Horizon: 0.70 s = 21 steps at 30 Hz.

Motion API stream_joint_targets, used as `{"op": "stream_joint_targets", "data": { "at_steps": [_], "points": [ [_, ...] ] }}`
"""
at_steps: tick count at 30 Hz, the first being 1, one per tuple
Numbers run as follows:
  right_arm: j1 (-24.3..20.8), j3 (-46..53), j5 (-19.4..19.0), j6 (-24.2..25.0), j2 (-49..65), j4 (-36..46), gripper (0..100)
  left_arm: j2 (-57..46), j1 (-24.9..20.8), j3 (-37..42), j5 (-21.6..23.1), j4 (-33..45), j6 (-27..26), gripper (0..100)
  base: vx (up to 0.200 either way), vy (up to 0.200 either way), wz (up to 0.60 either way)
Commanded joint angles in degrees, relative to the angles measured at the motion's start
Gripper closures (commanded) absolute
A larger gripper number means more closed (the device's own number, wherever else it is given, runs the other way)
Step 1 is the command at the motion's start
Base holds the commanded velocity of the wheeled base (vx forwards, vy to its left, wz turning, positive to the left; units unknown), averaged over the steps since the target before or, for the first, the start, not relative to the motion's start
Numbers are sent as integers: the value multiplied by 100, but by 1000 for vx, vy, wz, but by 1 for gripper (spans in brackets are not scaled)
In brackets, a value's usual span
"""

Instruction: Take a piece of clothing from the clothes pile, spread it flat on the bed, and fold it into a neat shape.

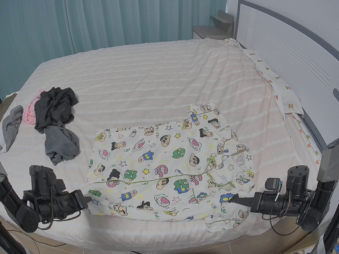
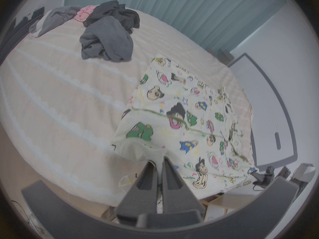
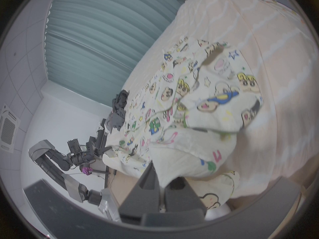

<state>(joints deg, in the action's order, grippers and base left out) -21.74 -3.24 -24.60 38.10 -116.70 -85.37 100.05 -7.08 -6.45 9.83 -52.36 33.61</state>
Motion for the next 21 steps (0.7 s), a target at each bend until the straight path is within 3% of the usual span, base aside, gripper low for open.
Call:
{"op": "stream_joint_targets", "data": {
  "at_steps": [1, 7, 17, 21],
  "points": [
    [222, -449, -1, 31, -2, -23, 100, 208, -4, -419, -112, 15, 243, 100, 0, 0, 0],
    [521, -1161, -1, 137, -248, -32, 100, 691, -4, -1016, -543, 15, 805, 100, 0, 0, 0],
    [802, -1917, -36, 119, -907, -252, 100, 1298, -232, -1667, -666, 6, 840, 100, 0, 0, 0],
    [802, -1935, -177, 119, -1030, -270, 100, 1509, -426, -1939, -930, 6, 849, 100, 0, 0, 0]
  ]
}}
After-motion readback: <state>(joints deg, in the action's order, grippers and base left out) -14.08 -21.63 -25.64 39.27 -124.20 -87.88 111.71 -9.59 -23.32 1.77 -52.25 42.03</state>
